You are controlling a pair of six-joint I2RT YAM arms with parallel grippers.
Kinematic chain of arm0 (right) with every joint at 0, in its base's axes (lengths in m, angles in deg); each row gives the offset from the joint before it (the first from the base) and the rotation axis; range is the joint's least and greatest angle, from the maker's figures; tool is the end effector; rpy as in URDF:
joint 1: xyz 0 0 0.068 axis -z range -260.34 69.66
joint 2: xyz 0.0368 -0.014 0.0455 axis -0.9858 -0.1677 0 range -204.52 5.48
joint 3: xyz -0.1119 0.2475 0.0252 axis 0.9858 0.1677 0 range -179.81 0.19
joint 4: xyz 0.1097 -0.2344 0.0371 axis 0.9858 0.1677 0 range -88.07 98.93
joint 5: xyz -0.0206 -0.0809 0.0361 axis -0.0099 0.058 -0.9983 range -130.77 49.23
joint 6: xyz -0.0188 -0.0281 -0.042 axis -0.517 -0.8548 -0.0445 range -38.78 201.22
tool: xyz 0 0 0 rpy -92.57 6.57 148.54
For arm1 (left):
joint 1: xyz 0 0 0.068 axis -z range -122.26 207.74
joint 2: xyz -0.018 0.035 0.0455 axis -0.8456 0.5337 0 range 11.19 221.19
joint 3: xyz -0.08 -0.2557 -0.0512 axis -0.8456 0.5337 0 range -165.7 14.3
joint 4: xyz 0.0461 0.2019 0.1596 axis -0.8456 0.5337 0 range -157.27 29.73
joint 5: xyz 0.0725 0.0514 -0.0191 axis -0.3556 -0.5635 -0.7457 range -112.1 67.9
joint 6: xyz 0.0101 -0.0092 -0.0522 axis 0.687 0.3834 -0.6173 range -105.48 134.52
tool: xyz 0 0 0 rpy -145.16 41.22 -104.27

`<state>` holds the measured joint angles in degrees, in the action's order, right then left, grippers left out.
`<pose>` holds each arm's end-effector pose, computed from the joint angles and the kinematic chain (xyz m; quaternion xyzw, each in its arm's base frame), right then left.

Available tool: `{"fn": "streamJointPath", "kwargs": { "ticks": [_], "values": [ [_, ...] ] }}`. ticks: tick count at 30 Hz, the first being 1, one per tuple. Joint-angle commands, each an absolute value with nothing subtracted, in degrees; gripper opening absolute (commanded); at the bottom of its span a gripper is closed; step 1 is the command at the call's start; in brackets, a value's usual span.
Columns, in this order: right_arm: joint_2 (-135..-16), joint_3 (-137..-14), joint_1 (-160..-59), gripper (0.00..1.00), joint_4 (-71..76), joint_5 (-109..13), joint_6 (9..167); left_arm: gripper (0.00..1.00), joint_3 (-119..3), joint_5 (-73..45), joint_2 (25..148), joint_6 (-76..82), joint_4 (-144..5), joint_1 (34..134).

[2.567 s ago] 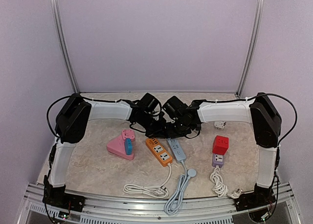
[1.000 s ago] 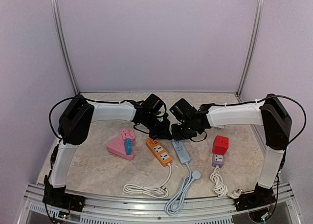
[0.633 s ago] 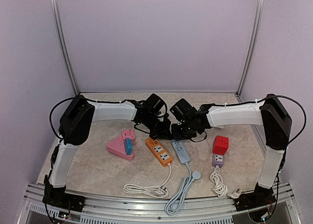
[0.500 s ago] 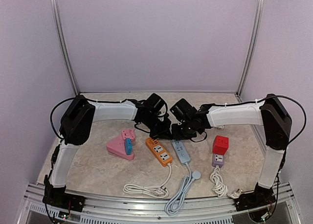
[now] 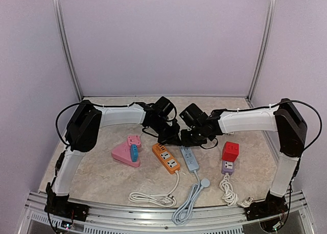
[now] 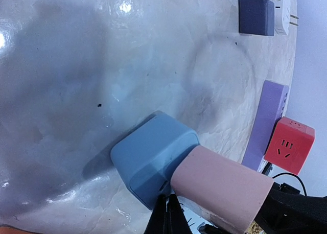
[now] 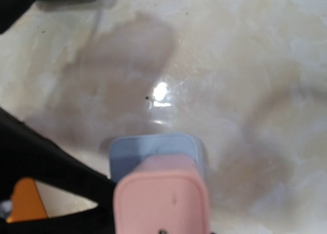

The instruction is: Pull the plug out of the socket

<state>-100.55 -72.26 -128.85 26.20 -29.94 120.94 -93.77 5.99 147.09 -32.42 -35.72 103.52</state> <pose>0.2621 0.2864 0.1893 -0.0472 0.9558 0.1267 0.2610 0.3422 -0.3757 0.1451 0.0546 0.9363 -0.3469 0.0073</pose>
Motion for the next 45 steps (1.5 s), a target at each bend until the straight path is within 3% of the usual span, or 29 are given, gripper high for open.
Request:
{"fn": "streamJointPath", "kwargs": {
  "ticks": [1,18,31,45],
  "values": [
    [-93.0,-74.4,-130.3,0.00,19.4,-33.3,121.0,0.00,-91.1,0.9,155.0,-32.9,-30.0,104.7],
    [-92.1,-74.6,-129.1,0.00,24.7,-29.6,121.9,0.00,-91.9,-0.1,153.3,-31.6,-29.7,104.8],
    [-90.1,-67.4,-114.8,0.00,14.4,-46.1,120.3,0.00,-96.2,-3.8,140.2,-24.2,-25.5,104.5],
    [-106.2,-73.6,-110.0,0.03,3.2,-57.6,121.4,0.00,-80.6,-8.9,124.1,-24.7,-24.4,103.4]
  ]
}}
